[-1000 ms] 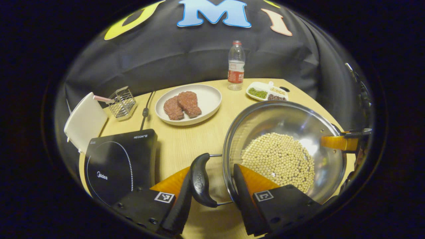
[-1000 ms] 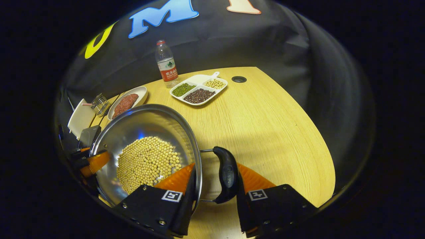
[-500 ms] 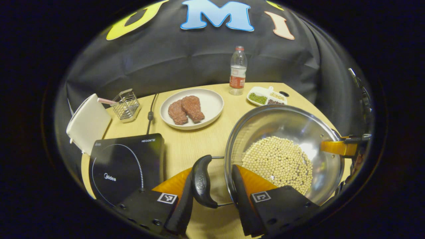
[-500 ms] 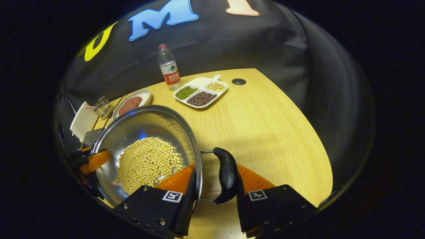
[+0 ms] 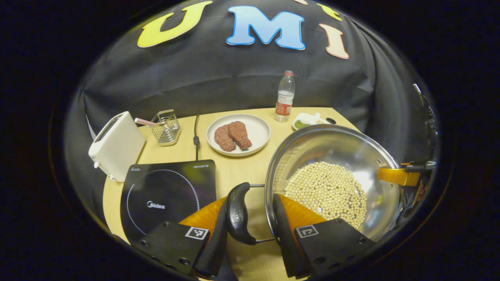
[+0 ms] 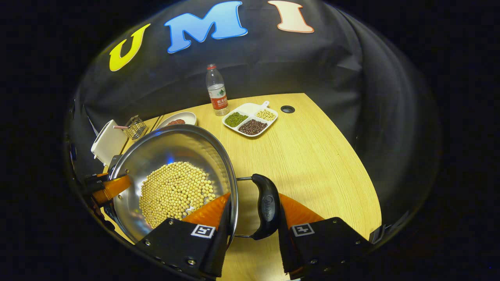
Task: First push the handle of the pot to place it horizontally, then grasp the pot with both hands and set it on the induction cooktop.
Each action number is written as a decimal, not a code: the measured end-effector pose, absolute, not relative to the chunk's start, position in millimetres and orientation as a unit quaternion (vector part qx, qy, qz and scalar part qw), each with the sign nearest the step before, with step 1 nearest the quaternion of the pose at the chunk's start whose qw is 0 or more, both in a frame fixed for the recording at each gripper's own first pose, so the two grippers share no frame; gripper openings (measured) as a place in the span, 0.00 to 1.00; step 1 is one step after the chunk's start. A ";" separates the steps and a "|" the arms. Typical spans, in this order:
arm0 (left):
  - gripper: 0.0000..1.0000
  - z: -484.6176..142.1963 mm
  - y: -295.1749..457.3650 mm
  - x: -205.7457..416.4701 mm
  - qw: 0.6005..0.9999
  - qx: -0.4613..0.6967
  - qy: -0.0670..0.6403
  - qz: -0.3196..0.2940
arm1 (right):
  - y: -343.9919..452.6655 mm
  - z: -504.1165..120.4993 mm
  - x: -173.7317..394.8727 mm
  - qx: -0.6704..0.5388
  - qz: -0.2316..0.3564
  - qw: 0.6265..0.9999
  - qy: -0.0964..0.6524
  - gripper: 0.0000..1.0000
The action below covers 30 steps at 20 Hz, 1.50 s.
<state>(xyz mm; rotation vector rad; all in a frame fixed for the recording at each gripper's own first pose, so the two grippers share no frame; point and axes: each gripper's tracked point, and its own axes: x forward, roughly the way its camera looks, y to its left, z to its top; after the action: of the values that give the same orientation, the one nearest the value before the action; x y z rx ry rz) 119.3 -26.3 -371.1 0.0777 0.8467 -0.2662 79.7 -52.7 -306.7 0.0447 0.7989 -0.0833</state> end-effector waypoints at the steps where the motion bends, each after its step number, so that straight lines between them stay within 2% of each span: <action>1: 0.67 -367.8 -19.3 117.9 0.903 0.035 0.409 -0.128 | -44.9 -303.9 77.4 0.022 -0.040 0.920 0.388 0.57; 5: 0.66 -355.4 14.2 115.3 0.906 0.032 0.404 -0.121 | -14.7 -296.5 74.4 0.020 -0.030 0.922 0.386 0.57; 7: 0.63 -351.1 31.3 115.9 0.908 0.032 0.400 -0.116 | 2.2 -295.0 75.4 0.019 -0.025 0.922 0.386 0.57; 10: 0.70 -348.3 60.1 117.7 0.910 0.030 0.399 -0.110 | 28.7 -292.2 78.7 0.011 -0.017 0.923 0.383 0.57; 12: 0.66 -347.4 77.6 119.7 0.910 0.027 0.399 -0.107 | 45.8 -292.4 80.8 0.010 -0.013 0.924 0.382 0.57; 14: 0.70 -345.1 95.5 120.5 0.912 0.025 0.396 -0.103 | 61.9 -292.6 82.0 0.009 -0.011 0.924 0.381 0.57; 16: 0.63 -346.6 110.8 121.2 0.912 0.022 0.397 -0.101 | 76.1 -292.0 83.5 0.008 -0.010 0.926 0.378 0.57; 19: 0.70 -348.0 131.0 123.8 0.911 0.019 0.400 -0.097 | 95.0 -294.8 85.5 0.006 -0.007 0.926 0.378 0.57; 21: 0.63 -348.7 143.9 124.6 0.911 0.019 0.400 -0.096 | 106.2 -295.9 86.7 0.007 -0.004 0.926 0.378 0.57; 23: 0.70 -348.4 156.5 126.7 0.912 0.019 0.399 -0.093 | 117.8 -297.9 88.3 0.009 -0.002 0.925 0.379 0.57; 24: 0.63 -347.6 162.5 127.9 0.913 0.020 0.398 -0.092 | 123.3 -297.8 89.1 0.010 -0.002 0.925 0.379 0.57; 28: 0.66 -351.8 185.3 133.2 0.912 0.015 0.400 -0.088 | 143.9 -300.8 95.1 0.007 -0.001 0.925 0.380 0.56; 29: 0.63 -354.1 190.6 134.2 0.911 0.014 0.402 -0.087 | 148.6 -302.5 96.8 0.007 -0.001 0.925 0.380 0.56; 30: 0.67 -355.7 196.3 134.5 0.911 0.014 0.403 -0.086 | 153.6 -303.2 97.8 0.005 0.000 0.925 0.380 0.57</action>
<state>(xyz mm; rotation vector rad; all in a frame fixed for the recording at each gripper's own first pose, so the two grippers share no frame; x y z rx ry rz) 134.5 196.3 -355.7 0.0287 0.8317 -0.1763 97.8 153.6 -303.2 0.0112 0.7802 -0.0002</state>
